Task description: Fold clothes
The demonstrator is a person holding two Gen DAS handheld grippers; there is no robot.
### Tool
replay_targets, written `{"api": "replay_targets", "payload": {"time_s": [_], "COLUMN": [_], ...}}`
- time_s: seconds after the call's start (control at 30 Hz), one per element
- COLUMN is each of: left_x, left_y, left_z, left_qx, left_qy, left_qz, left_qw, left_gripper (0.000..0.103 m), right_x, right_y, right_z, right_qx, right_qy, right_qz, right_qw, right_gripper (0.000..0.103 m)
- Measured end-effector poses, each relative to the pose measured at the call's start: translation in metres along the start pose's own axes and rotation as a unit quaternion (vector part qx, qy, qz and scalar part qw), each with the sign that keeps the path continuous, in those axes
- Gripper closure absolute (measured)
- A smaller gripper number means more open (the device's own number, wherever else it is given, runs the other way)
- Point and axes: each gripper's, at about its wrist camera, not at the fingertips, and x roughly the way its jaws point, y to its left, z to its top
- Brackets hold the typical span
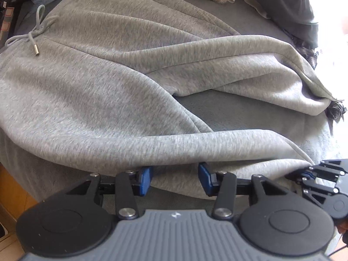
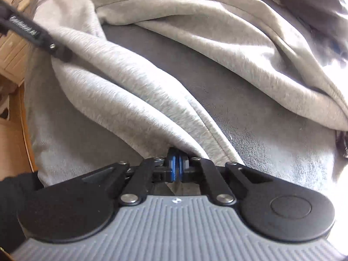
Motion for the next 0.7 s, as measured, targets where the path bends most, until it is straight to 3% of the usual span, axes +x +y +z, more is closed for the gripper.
{"api": "replay_targets", "payload": {"time_s": [0.1, 0.23, 0.33, 0.43, 0.5, 0.6, 0.7], "left_x": [-0.008, 0.006, 0.020, 0.027, 0.032, 0.034, 0.031], "left_y": [0.003, 0.010, 0.021, 0.026, 0.027, 0.030, 0.036], "left_z": [-0.007, 0.004, 0.025, 0.042, 0.048, 0.051, 0.050], "left_qx": [0.017, 0.030, 0.006, -0.003, 0.003, 0.013, 0.012], "left_qy": [0.012, 0.022, 0.023, 0.026, 0.036, 0.045, 0.047], "left_qz": [-0.017, -0.001, -0.008, -0.020, -0.023, -0.034, -0.048], "left_qw": [0.9997, 0.9993, 0.9997, 0.9995, 0.9991, 0.9983, 0.9977], "left_gripper": [0.055, 0.056, 0.057, 0.057, 0.057, 0.057, 0.057], "right_x": [0.005, -0.010, -0.029, -0.043, -0.044, -0.033, -0.010], "right_y": [-0.020, -0.022, 0.006, 0.045, 0.074, 0.115, 0.141], "right_z": [0.003, 0.001, -0.004, -0.005, -0.002, 0.006, 0.016], "right_qx": [0.070, 0.079, -0.004, -0.112, -0.177, -0.260, -0.312], "right_qy": [0.005, 0.003, -0.015, -0.045, -0.065, -0.093, -0.094], "right_qz": [0.029, 0.040, 0.037, 0.046, 0.050, 0.052, 0.037], "right_qw": [0.997, 0.996, 0.999, 0.992, 0.981, 0.960, 0.945], "right_gripper": [0.103, 0.100, 0.095, 0.083, 0.071, 0.062, 0.061]}}
